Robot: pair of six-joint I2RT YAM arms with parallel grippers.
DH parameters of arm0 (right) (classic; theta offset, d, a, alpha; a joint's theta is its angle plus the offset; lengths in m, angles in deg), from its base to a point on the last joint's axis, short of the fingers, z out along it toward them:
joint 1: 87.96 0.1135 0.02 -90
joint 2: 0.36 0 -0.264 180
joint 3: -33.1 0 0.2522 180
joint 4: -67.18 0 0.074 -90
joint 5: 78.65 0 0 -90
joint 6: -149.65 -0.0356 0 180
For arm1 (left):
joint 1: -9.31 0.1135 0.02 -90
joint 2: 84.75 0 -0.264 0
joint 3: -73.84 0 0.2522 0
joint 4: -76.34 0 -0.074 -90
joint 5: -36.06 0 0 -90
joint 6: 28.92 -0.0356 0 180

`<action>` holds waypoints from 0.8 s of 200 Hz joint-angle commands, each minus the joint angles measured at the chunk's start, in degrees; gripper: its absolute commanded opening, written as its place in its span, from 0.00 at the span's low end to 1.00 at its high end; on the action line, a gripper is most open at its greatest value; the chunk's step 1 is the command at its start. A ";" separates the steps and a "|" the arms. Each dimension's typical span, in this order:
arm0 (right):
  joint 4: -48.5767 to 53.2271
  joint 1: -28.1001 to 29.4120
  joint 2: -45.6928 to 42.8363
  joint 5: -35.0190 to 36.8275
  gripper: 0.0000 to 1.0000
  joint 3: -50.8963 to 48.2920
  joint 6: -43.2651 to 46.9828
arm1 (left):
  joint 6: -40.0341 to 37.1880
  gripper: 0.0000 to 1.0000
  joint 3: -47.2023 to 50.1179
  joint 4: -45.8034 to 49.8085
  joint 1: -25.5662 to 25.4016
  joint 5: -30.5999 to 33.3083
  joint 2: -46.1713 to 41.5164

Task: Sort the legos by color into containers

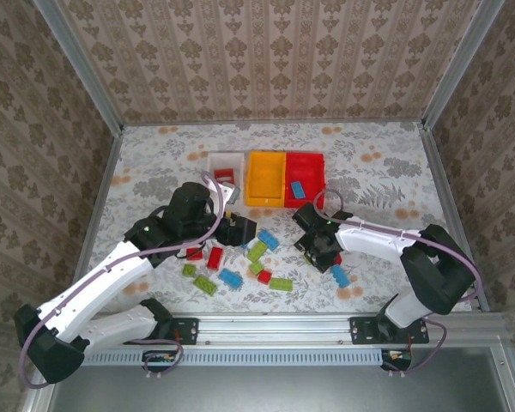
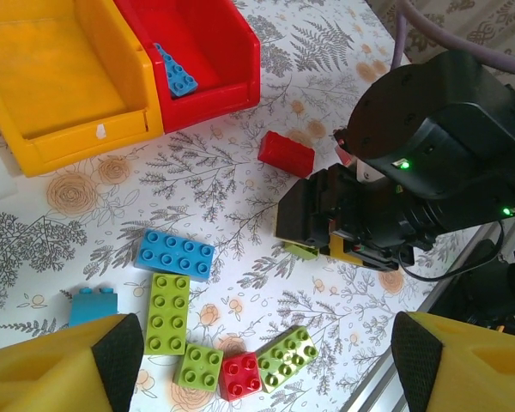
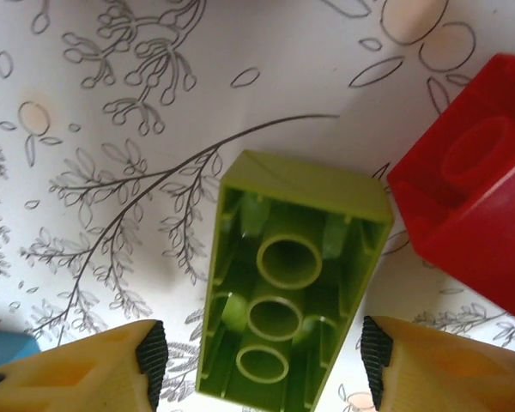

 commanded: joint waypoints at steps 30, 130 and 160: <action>-0.97 -1.72 1.97 2.55 0.36 0.63 3.32 | 0.41 0.77 0.20 1.13 -0.23 0.75 -1.69; 4.22 1.38 18.91 7.34 0.23 37.46 40.35 | 4.55 0.73 -4.06 8.46 1.07 18.71 -4.43; 6.13 -0.60 28.16 6.42 0.23 48.64 43.91 | 5.04 0.73 -4.97 11.79 1.25 21.29 -3.95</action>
